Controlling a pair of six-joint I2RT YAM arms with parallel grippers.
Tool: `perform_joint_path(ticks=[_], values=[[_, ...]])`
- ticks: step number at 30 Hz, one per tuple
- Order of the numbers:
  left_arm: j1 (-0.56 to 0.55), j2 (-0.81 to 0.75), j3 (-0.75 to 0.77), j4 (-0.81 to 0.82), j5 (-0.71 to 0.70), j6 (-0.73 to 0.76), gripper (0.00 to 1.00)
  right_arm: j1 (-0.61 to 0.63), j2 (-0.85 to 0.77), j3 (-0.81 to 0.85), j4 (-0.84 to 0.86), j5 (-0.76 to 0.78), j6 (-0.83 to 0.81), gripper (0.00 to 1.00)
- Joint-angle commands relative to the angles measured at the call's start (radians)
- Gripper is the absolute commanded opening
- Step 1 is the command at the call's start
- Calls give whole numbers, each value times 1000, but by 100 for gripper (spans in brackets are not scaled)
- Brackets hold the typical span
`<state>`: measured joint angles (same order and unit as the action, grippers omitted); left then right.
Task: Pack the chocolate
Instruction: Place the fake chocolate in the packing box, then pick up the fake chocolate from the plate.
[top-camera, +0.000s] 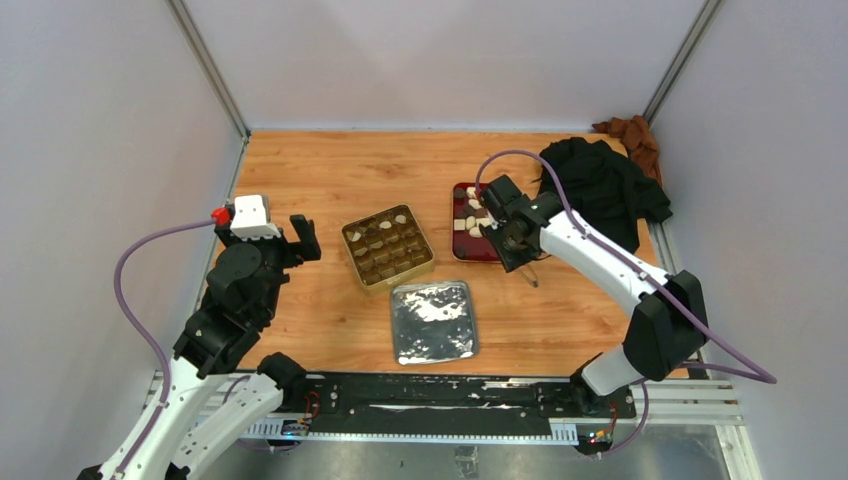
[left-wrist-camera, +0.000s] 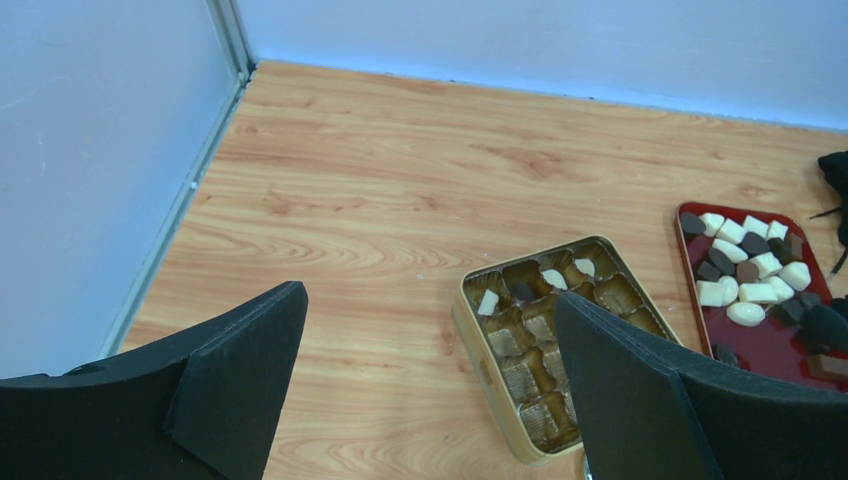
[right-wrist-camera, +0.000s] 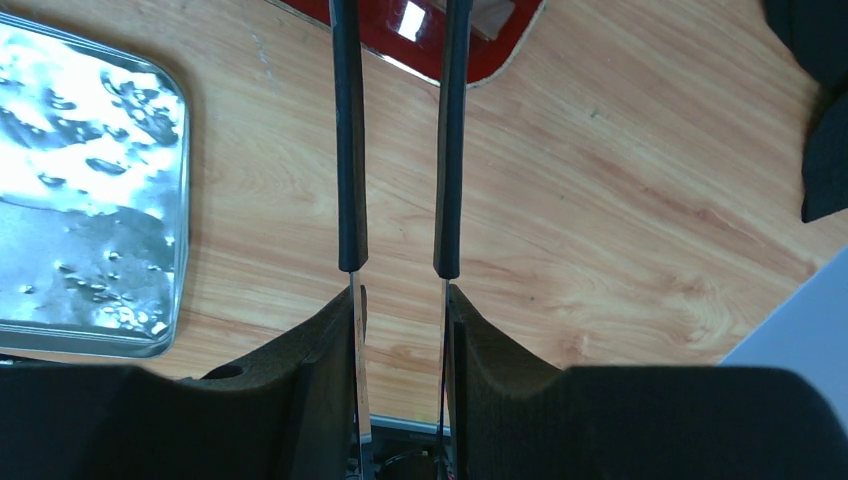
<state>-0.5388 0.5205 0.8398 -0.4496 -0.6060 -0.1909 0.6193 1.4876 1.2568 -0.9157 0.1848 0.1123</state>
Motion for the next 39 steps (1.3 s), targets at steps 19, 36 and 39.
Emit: perform_joint_path(ticks=[19,36,39], values=[[5,-6,-10,26,-1,1,100,-137,19,-96,40,-10,-21,38],[5,-4,-10,26,-1,1,100,-169,67,-94,52,-24,-36,39],[5,-4,-10,25,-1,1,100,-176,67,-94,50,-27,-36,39]])
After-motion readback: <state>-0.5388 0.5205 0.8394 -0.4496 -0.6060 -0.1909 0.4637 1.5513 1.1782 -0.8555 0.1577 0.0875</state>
